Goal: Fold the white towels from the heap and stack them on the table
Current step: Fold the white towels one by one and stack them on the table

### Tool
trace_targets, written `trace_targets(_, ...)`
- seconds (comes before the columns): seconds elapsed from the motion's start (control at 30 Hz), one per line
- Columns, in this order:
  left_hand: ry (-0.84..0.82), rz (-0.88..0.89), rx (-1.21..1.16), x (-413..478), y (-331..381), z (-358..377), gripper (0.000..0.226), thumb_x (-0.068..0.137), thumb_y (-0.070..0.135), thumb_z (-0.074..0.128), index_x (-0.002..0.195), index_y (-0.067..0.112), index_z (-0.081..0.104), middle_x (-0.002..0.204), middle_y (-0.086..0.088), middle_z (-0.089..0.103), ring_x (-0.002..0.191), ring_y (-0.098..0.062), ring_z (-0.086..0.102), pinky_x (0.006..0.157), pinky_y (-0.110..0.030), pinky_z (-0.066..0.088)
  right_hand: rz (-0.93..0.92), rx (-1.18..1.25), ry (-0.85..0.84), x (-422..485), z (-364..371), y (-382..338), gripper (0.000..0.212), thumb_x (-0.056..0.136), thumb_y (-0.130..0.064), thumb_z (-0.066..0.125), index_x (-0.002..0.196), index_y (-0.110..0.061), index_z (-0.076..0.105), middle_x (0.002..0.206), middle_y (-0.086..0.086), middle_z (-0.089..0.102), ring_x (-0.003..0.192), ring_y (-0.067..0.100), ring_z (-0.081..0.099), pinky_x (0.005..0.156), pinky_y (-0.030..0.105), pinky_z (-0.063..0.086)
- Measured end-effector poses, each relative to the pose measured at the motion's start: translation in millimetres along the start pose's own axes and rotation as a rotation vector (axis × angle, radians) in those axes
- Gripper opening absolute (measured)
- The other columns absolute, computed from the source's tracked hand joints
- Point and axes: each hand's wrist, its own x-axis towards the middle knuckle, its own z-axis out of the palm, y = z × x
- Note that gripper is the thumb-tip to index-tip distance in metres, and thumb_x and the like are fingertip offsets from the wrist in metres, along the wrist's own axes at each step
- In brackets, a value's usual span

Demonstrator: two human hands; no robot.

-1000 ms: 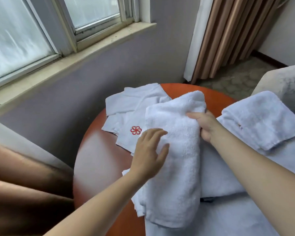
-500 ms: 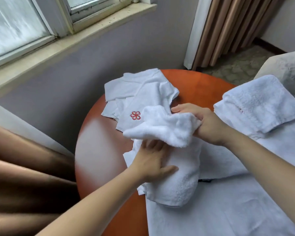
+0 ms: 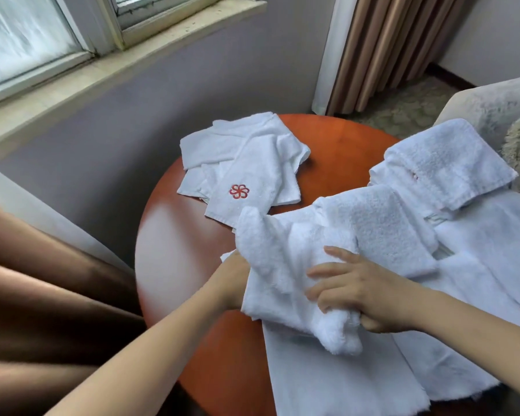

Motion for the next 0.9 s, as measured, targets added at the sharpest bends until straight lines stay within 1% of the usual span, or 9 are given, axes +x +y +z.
trace_targets(0.17, 0.665, -0.330, -0.404, 1, 13, -38, 0.020, 0.070, 0.017, 0.043, 0.069, 0.016, 0.064, 0.069, 0.012, 0.062, 0.068, -0.009, 0.055, 0.066, -0.026, 0.044, 0.098, 0.096, -0.092, -2, 2, -1, 0.035, 0.073, -0.032, 0.039, 0.087, -0.029, 0.071, 0.119, -0.024, 0.063, 0.132, -0.002, 0.036, 0.118, 0.027, -0.002)
trace_targets(0.23, 0.784, -0.123, -0.295, 14, 42, -56, 0.022, 0.080, 0.023, 0.048, 0.079, 0.013, 0.066, 0.081, 0.014, 0.062, 0.082, -0.006, 0.053, 0.078, -0.017, 0.040, 0.148, 0.155, -0.080, 2, 3, -1, 0.041, 0.085, -0.047, 0.040, 0.075, -0.026, 0.073, 0.113, -0.026, 0.066, 0.127, -0.010, 0.036, 0.116, 0.024, -0.002)
trace_targets(0.3, 0.629, 0.146, -0.114, 31, 66, -65, 0.029, 0.088, 0.032, 0.051, 0.088, 0.009, 0.069, 0.092, 0.004, 0.065, 0.093, -0.012, 0.054, 0.085, -0.021, 0.039, 0.169, 0.127, 0.027, 6, 7, -2, 0.048, 0.090, -0.052, 0.044, 0.058, -0.022, 0.067, 0.096, -0.026, 0.070, 0.117, -0.008, 0.046, 0.114, 0.024, 0.007)
trace_targets(0.4, 0.222, 0.301, 0.288, 43, 65, -47, 0.057, 0.084, 0.059, 0.047, 0.110, 0.013, 0.068, 0.115, -0.005, 0.067, 0.105, -0.022, 0.060, 0.093, -0.032, 0.033, 0.193, 0.068, 0.297, 9, 17, -3, 0.023, 0.076, -0.040, 0.066, 0.061, -0.027, 0.056, 0.078, -0.018, 0.066, 0.102, 0.004, 0.057, 0.110, 0.029, 0.020)
trace_targets(0.5, -0.027, 0.165, 0.428, 16, 33, -17, 0.086, 0.077, 0.073, 0.040, 0.128, 0.006, 0.056, 0.133, -0.012, 0.059, 0.118, -0.028, 0.060, 0.101, -0.038, 0.028, 0.473, 0.130, 0.493, 5, 32, 1, 0.051, 0.058, -0.048, 0.072, 0.097, -0.026, 0.047, 0.110, -0.006, 0.058, 0.118, 0.015, 0.048, 0.112, 0.031, 0.020)
trace_targets(0.57, 0.013, 0.102, 0.401, -4, 22, -6, 0.093, 0.078, 0.075, 0.039, 0.137, 0.004, 0.044, 0.141, -0.014, 0.051, 0.127, -0.028, 0.052, 0.104, -0.039, 0.029, 0.750, 0.316, 0.532, 3, 36, -1, 0.096, 0.049, -0.048, 0.083, 0.131, -0.027, 0.037, 0.138, -0.007, 0.037, 0.134, 0.014, 0.031, 0.113, 0.029, 0.020)
trace_targets(0.63, 0.106, 0.078, 0.398, -7, 25, -1, 0.096, 0.077, 0.075, 0.041, 0.143, 0.006, 0.037, 0.147, -0.010, 0.044, 0.134, -0.024, 0.042, 0.106, -0.036, 0.027, 0.969, 0.606, 0.467, 4, 35, -8, 0.126, 0.047, -0.032, 0.093, 0.149, -0.027, 0.018, 0.139, -0.014, 0.025, 0.132, 0.005, 0.024, 0.112, 0.026, 0.020)
trace_targets(0.73, 0.043, -0.011, 0.398, 0, 36, -8, 0.106, 0.075, 0.074, 0.053, 0.154, 0.017, 0.012, 0.159, 0.006, 0.016, 0.145, -0.014, 0.015, 0.114, -0.032, 0.009, 1.022, 0.953, 0.538, 1, 26, -3, 0.114, 0.045, -0.028, 0.094, 0.143, -0.024, 0.036, 0.132, -0.014, 0.048, 0.118, 0.004, 0.049, 0.100, 0.025, 0.040)
trace_targets(0.9, 0.146, 0.055, 0.403, -9, 30, 2, 0.089, 0.069, 0.071, 0.044, 0.136, 0.011, 0.041, 0.141, -0.009, 0.051, 0.131, -0.020, 0.036, 0.103, -0.041, 0.024, 1.093, 1.103, 0.519, 8, 19, -4, 0.072, 0.045, -0.036, 0.091, 0.106, -0.018, 0.058, 0.108, 0.002, 0.065, 0.095, 0.016, 0.066, 0.084, 0.039, 0.056)
